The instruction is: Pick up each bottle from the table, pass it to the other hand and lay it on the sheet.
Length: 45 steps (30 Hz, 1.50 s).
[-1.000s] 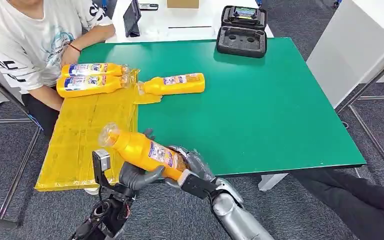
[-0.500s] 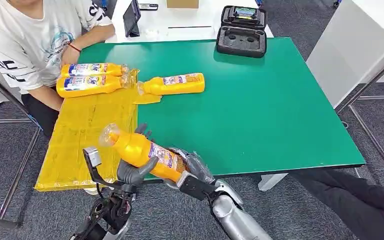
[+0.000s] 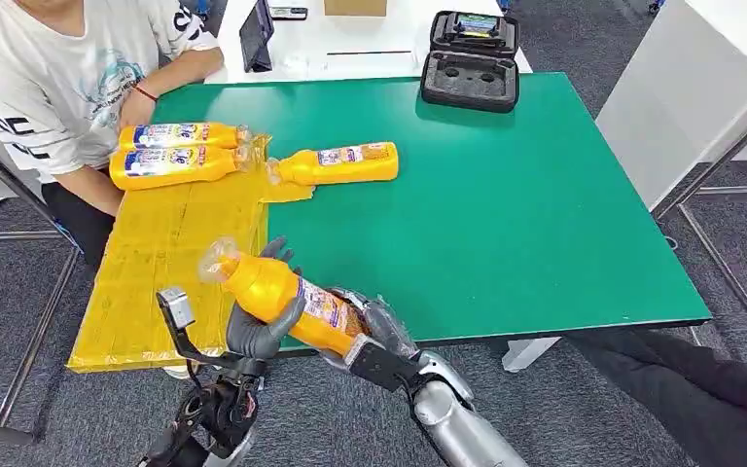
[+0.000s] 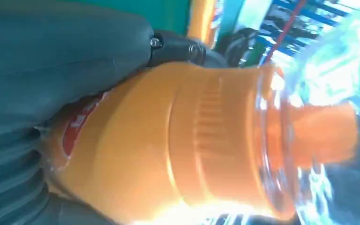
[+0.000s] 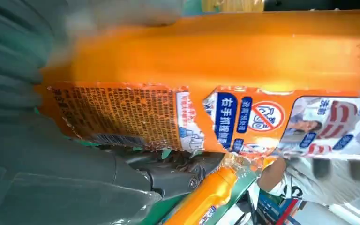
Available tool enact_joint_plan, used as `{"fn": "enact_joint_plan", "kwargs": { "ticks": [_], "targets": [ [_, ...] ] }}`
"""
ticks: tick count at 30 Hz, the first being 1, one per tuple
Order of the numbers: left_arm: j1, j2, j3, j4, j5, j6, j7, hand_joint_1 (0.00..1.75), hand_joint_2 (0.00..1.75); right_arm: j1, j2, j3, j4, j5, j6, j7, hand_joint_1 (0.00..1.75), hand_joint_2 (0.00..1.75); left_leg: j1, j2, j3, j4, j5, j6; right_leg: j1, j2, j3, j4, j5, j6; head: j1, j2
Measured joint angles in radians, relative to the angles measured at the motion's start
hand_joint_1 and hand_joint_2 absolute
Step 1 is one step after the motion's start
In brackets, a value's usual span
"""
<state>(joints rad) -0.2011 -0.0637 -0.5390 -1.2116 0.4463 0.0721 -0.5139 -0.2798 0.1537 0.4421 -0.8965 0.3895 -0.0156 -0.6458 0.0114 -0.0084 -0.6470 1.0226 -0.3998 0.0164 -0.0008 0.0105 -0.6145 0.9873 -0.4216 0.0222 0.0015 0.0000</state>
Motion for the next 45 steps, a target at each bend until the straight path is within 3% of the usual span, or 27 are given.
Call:
{"fn": "enact_joint_plan", "kwargs": {
  "ticks": [14,15,16,17,18,19,28,36,45],
  "targets": [
    [0.003,0.012,-0.039,-0.044,-0.054,-0.021,0.001,1.75,1.75,0.024,-0.001,-0.002,-0.022,-0.009,-0.006,-0.003,1.75,1.75,0.000,0.000,0.000,0.000,0.000,0.000,0.000,0.000,0.000,0.000,0.000,0.000,0.000,0.000],
    [0.003,0.012,-0.039,-0.044,-0.055,-0.021,0.001,1.75,1.75,0.024,-0.001,-0.002,-0.022,-0.009,-0.006,-0.003,1.66,1.75,0.000,0.000,0.000,0.000,0.000,0.000,0.000,0.000,0.000,0.000,0.000,0.000,0.000,0.000],
    [0.003,0.012,-0.040,-0.044,-0.056,-0.021,0.001,1.75,1.75,0.024,-0.001,-0.002,-0.022,-0.010,-0.008,-0.004,0.45,1.75,0.000,0.000,0.000,0.000,0.000,0.000,0.000,0.000,0.000,0.000,0.000,0.000,0.000,0.000],
    [0.003,0.012,-0.040,-0.044,-0.062,-0.021,0.001,1.75,1.75,0.025,-0.001,-0.002,-0.024,-0.011,-0.010,-0.005,0.00,1.75,0.000,0.000,0.000,0.000,0.000,0.000,0.000,0.000,0.000,0.000,0.000,0.000,0.000,0.000],
    [0.002,0.012,-0.040,-0.044,-0.067,-0.020,0.001,1.75,1.75,0.025,-0.001,-0.003,-0.025,-0.013,-0.012,-0.005,0.00,1.75,0.000,0.000,0.000,0.000,0.000,0.000,0.000,0.000,0.000,0.000,0.000,0.000,0.000,0.000],
    [0.001,0.012,-0.041,-0.044,-0.075,-0.019,0.001,1.75,1.75,0.027,-0.001,-0.003,-0.027,-0.013,-0.017,-0.005,0.00,0.00,0.000,0.000,0.000,0.000,0.000,0.000,0.000,0.000,0.000,0.000,0.000,0.000,0.000,0.000],
    [-0.011,0.011,-0.044,-0.045,-0.082,0.030,0.006,1.75,1.75,0.053,-0.001,-0.012,-0.117,-0.069,-0.080,-0.004,0.00,0.00,0.000,0.000,0.000,0.000,0.000,0.000,0.000,0.000,0.000,0.000,0.000,0.000,0.000,0.000],
    [-0.076,0.011,0.014,-0.043,-0.096,0.161,-0.019,1.75,1.75,0.078,-0.005,-0.014,-0.234,-0.124,-0.049,0.010,0.00,0.00,0.000,0.000,0.000,0.000,0.000,0.000,0.000,0.000,0.000,0.000,0.000,0.000,0.000,0.000],
    [-0.092,0.032,0.121,-0.063,-0.228,0.388,-0.129,1.75,1.75,0.082,-0.013,-0.014,-0.293,-0.190,-0.024,0.010,0.00,0.00,0.000,0.000,0.000,0.000,0.000,0.000,0.000,0.000,0.000,0.000,0.000,0.000,0.000,0.000]
  ]
}}
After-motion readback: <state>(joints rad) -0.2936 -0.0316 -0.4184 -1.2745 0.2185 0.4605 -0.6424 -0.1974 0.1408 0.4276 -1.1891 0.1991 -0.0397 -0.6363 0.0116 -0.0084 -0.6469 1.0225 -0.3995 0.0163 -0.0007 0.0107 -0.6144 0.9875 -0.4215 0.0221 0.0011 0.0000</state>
